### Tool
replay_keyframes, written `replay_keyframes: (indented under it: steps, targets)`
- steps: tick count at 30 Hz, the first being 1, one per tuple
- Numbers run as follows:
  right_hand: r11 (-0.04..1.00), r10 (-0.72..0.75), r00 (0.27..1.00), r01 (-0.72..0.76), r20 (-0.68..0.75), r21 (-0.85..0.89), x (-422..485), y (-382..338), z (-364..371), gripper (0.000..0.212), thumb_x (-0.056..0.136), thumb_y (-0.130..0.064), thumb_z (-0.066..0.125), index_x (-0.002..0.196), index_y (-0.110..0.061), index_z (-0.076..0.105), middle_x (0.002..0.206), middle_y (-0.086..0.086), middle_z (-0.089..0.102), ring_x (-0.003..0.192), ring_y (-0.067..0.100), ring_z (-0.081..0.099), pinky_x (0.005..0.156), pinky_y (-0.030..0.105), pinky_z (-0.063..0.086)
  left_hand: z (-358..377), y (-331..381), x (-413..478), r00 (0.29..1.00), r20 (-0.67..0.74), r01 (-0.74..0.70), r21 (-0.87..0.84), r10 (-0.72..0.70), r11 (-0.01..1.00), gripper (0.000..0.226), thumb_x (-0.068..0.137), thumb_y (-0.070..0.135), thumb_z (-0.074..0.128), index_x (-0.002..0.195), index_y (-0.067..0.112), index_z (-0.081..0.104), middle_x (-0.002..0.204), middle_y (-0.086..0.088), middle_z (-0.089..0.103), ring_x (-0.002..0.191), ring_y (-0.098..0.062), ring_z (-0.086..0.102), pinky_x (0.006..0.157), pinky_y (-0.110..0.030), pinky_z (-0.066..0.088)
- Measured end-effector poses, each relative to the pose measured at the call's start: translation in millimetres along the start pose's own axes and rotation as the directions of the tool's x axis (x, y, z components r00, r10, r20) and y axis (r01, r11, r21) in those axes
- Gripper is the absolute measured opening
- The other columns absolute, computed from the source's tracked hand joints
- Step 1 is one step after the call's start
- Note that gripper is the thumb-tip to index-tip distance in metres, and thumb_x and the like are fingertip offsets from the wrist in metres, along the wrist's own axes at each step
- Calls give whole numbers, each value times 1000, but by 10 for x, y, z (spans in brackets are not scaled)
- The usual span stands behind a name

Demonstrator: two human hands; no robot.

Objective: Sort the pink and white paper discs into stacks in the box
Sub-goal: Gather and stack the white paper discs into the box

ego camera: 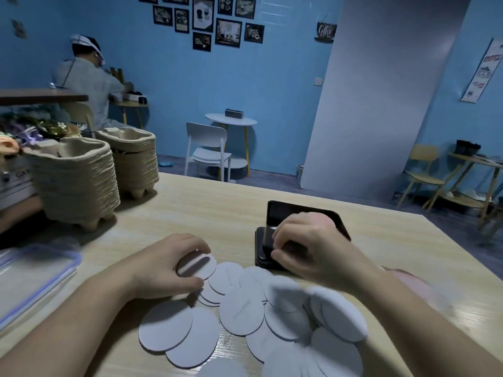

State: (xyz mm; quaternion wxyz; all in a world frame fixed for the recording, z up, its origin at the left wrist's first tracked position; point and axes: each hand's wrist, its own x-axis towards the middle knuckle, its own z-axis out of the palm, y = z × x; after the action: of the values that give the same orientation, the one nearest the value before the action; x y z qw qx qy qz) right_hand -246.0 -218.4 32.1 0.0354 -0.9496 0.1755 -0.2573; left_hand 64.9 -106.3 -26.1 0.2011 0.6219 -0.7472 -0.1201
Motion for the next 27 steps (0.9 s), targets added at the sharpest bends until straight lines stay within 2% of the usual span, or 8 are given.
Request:
replay_keyframes:
  steps: [3, 7, 10, 13, 17, 22, 27]
  targets:
    - [994, -81, 987, 70, 137, 84, -31, -178, 188, 15, 93, -35, 72, 96, -21, 68, 100, -5, 67, 95, 17, 63, 78, 39, 53, -16, -10, -15, 999, 19, 39, -20, -39, 999, 59, 73, 60, 70, 128, 46, 53, 125, 29, 54, 120, 8, 48, 104, -27, 46]
    - [981, -99, 940, 37, 326, 191, -123, -224, 354, 43, 87, -51, 78, 120, -26, 65, 126, -9, 62, 120, 10, 58, 99, 37, 50, -24, 13, -27, 998, 13, 64, -48, -63, 997, 59, 70, 56, 71, 126, 44, 56, 122, 27, 56, 117, 5, 53, 102, -30, 49]
    - [972, -89, 920, -3, 382, 236, -192, -211, 415, 62, 82, -59, 80, 134, -31, 61, 144, -14, 54, 136, 2, 47, 111, 31, 43, -27, 20, -27, 999, 3, 55, -63, -55, 996, 61, 69, 52, 69, 127, 40, 57, 122, 26, 57, 116, 5, 53, 101, -27, 48]
    - [974, -90, 925, 4, 370, 228, -216, -212, 448, 61, 84, -58, 78, 137, -33, 59, 148, -16, 53, 138, 1, 46, 112, 33, 43, -35, -1, -15, 998, 11, 57, -59, -57, 997, 63, 68, 50, 66, 129, 38, 57, 123, 26, 57, 116, 5, 52, 101, -25, 47]
    - [975, -94, 942, 21, 324, 222, -248, -221, 497, 48, 87, -54, 78, 128, -33, 65, 143, -16, 60, 133, 3, 52, 106, 35, 48, -29, -25, -7, 998, -7, 65, -82, -66, 995, 55, 69, 46, 69, 122, 38, 59, 116, 26, 60, 112, 5, 56, 98, -26, 50]
    - [980, -85, 969, 39, 230, 196, -283, -207, 505, 51, 87, -58, 77, 127, -27, 66, 134, -8, 67, 128, 7, 60, 99, 34, 52, -31, 23, 0, 995, -79, 49, -127, -59, 991, 46, 72, 45, 73, 116, 44, 60, 115, 29, 62, 113, 5, 58, 96, -25, 51]
    - [986, -18, 993, -2, 117, 168, -307, -129, 448, 47, 87, -56, 76, 119, -22, 67, 129, -5, 69, 117, 9, 66, 91, 33, 56, 57, 230, 66, 974, -220, -93, -182, 52, 979, 43, 76, 41, 76, 117, 37, 63, 114, 21, 66, 110, -8, 64, 89, -30, 55]
